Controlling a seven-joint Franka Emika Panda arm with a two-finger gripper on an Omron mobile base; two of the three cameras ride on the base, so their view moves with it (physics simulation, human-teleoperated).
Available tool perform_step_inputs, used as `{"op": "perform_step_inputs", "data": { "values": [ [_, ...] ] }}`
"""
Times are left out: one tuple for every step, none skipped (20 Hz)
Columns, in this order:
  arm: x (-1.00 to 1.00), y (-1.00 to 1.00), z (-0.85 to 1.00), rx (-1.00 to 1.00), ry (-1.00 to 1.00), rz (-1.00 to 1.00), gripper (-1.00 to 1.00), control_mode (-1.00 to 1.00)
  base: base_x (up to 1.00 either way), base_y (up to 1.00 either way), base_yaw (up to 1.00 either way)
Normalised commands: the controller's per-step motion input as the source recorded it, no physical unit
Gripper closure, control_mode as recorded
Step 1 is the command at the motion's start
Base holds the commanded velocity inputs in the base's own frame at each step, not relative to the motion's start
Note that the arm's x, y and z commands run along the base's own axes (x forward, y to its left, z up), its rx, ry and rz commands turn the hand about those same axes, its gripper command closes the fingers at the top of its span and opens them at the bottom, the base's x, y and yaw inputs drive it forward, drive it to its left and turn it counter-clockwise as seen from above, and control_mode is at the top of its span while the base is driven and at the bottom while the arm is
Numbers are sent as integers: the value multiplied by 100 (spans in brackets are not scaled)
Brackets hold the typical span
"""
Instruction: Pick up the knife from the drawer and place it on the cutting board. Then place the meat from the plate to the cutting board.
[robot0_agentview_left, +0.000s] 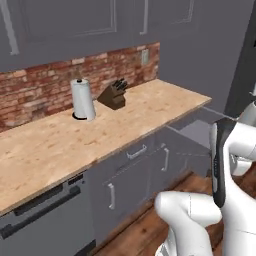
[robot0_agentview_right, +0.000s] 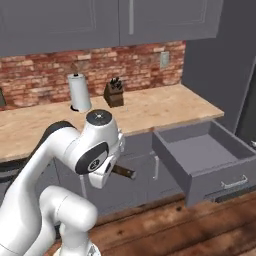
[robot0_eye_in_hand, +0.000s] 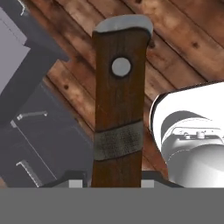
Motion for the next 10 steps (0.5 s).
{"op": "perform_step_inputs", "data": {
  "values": [
    [0, 0, 0, 0, 0, 0, 100, 100, -74, 0, 80],
    [0, 0, 0, 0, 0, 0, 100, 100, -73, 0, 80],
    [0, 0, 0, 0, 0, 0, 100, 100, -66, 0, 79],
    [0, 0, 0, 0, 0, 0, 100, 100, -66, 0, 79],
    [0, 0, 0, 0, 0, 0, 100, 100, -66, 7, 79],
    [0, 0, 0, 0, 0, 0, 100, 100, -67, 9, 77],
    [0, 0, 0, 0, 0, 0, 100, 100, -67, 11, 76],
    [0, 0, 0, 0, 0, 0, 100, 100, -64, 11, 76],
    [0, 0, 0, 0, 0, 0, 100, 100, -68, 12, 75],
    [0, 0, 0, 0, 0, 0, 100, 100, -69, 11, 74]
  ]
}}
